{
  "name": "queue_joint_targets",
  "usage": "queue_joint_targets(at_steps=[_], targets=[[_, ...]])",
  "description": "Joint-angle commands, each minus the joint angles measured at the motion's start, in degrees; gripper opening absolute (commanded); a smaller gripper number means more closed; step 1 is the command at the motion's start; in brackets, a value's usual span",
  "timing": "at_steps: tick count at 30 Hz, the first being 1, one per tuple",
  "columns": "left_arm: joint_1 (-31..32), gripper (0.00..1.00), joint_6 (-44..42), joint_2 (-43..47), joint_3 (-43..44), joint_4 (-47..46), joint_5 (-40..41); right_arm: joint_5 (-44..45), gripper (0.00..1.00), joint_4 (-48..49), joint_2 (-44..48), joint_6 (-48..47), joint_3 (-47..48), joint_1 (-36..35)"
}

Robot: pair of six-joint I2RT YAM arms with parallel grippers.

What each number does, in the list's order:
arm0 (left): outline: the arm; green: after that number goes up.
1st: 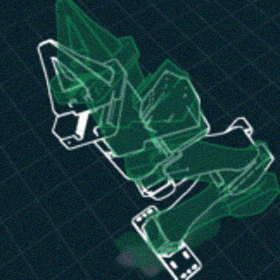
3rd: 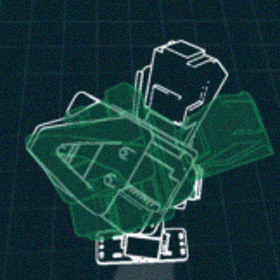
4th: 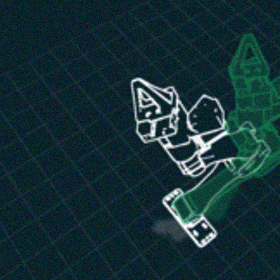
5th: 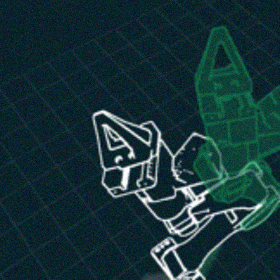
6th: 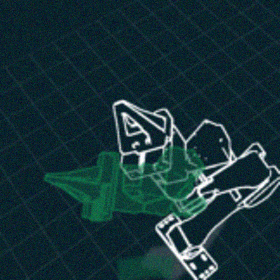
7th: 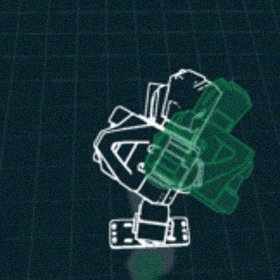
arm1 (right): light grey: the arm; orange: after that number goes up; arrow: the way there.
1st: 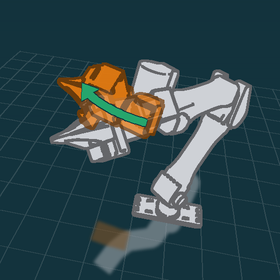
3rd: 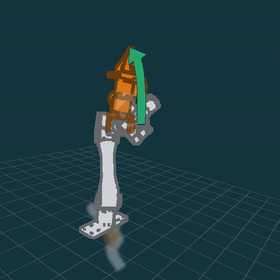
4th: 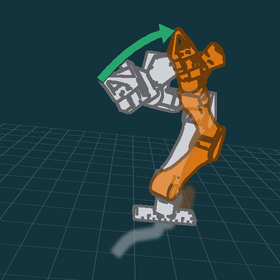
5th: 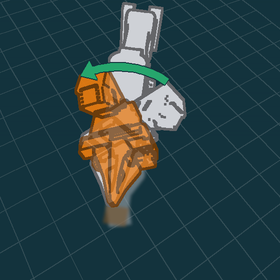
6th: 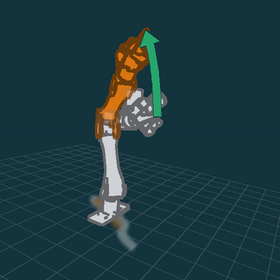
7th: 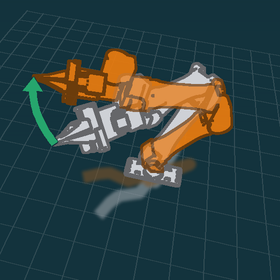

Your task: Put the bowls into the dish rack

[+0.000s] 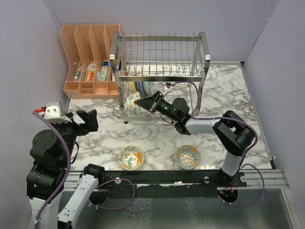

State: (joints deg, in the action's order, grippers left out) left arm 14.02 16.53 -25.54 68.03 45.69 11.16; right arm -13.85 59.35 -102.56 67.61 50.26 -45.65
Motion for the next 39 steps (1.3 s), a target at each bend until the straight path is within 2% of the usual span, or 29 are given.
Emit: queue_joint_targets(at_steps=[1,10,28,35,39], targets=[[0.46,0.99,-1.12,-0.56,2.13,0.60,1.65,4.60,0.01,8.98,-2.31,3.65,4.86,1.13],[0.90,0.99,-1.65,-0.64,1.83,0.89,2.55,7.70,0.01,10.55,-9.70,9.79,7.39,2.13],[1.01,0.99,-2.02,-0.81,1.64,1.70,3.51,7.61,0.01,11.72,-18.04,13.12,10.27,4.06],[1.09,0.99,-1.89,-0.48,1.43,2.11,3.67,7.35,0.01,10.74,-18.30,11.34,10.42,4.08],[1.09,0.99,-1.82,-0.18,1.59,2.28,3.77,6.78,0.01,6.50,-18.15,8.26,12.22,4.10]])
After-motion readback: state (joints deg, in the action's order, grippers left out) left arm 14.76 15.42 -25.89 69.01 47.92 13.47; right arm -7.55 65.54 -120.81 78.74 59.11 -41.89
